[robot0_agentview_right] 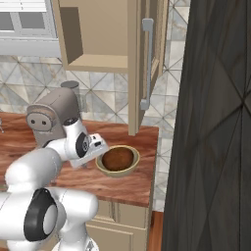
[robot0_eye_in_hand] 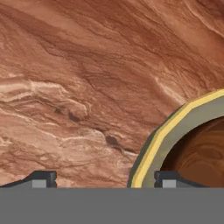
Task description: Pick up the bowls on the counter and stack them on top of one another in the open cabinet. Place the smaller bowl on top of the larger bowl.
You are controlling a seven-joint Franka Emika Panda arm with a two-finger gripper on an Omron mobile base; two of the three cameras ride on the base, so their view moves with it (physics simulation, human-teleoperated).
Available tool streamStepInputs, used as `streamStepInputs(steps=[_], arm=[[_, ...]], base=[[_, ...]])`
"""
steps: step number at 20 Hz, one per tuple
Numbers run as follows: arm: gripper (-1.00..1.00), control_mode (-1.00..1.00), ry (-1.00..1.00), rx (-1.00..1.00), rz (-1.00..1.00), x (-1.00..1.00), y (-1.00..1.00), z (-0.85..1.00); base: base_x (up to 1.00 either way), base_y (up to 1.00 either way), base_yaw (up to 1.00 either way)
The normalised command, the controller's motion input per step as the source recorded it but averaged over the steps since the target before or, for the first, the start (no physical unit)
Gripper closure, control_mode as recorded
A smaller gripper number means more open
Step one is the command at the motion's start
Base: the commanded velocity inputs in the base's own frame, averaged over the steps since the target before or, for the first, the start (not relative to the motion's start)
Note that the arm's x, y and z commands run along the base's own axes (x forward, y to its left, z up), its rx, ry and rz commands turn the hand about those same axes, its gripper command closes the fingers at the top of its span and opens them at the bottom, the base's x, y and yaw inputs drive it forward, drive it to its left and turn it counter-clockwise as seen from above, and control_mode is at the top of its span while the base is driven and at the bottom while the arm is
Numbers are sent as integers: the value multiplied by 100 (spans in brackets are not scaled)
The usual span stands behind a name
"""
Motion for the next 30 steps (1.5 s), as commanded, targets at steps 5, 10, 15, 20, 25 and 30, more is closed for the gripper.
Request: streamStepInputs(steps=[5,10,15,20,25,30], arm=[[-100,-100,4,0,-2,10,0,-5],[-100,-100,0,0,-3,0,0,0],[-100,-100,0,0,-4,-2,-5,0],[-100,-100,0,0,-5,-2,-10,0],[-100,-100,0,0,-4,0,-11,0],[-100,-100,0,0,-3,0,-7,-3]], base=[[0,0,0],[0,0,0],[0,0,0],[0,0,0],[0,0,0],[0,0,0]])
